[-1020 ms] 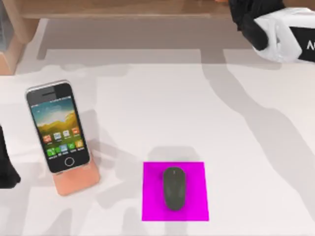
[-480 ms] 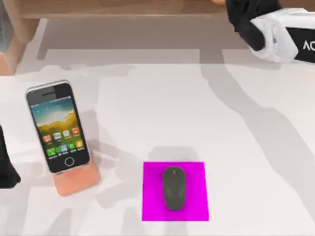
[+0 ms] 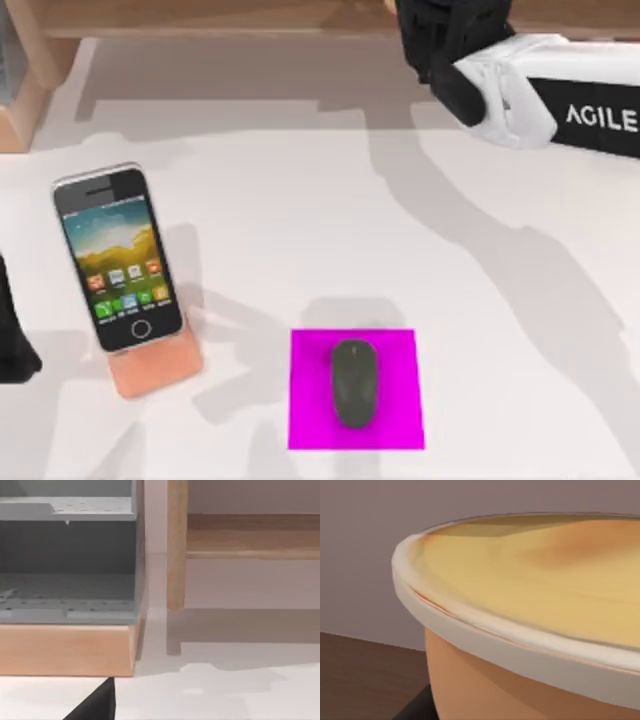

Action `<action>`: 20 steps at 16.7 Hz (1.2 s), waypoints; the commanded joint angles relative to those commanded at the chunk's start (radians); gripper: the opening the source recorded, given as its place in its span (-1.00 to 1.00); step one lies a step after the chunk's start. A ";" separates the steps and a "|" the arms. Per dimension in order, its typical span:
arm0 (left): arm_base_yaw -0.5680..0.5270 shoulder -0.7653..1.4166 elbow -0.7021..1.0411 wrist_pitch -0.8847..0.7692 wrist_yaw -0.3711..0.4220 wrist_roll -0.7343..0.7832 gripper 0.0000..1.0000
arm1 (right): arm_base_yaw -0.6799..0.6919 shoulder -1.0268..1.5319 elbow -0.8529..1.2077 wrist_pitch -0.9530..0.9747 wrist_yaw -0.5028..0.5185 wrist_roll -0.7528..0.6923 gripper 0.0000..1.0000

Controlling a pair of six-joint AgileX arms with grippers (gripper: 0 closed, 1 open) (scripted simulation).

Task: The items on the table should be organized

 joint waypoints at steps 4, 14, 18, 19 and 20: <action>0.000 0.000 0.000 0.000 0.000 0.000 1.00 | -0.065 -0.019 -0.004 -0.013 -0.026 0.081 -1.00; 0.000 0.000 0.000 0.000 0.000 0.000 1.00 | -0.118 -0.009 -0.015 -0.035 -0.052 0.196 -0.85; 0.000 0.000 0.000 0.000 0.000 0.000 1.00 | -0.118 -0.009 -0.015 -0.035 -0.052 0.196 -0.25; 0.000 0.000 0.000 0.000 0.000 0.000 1.00 | -0.118 -0.009 -0.015 -0.035 -0.052 0.196 -0.10; 0.000 0.000 0.000 0.000 0.000 0.000 1.00 | -0.118 -0.009 -0.015 -0.035 -0.052 0.196 0.06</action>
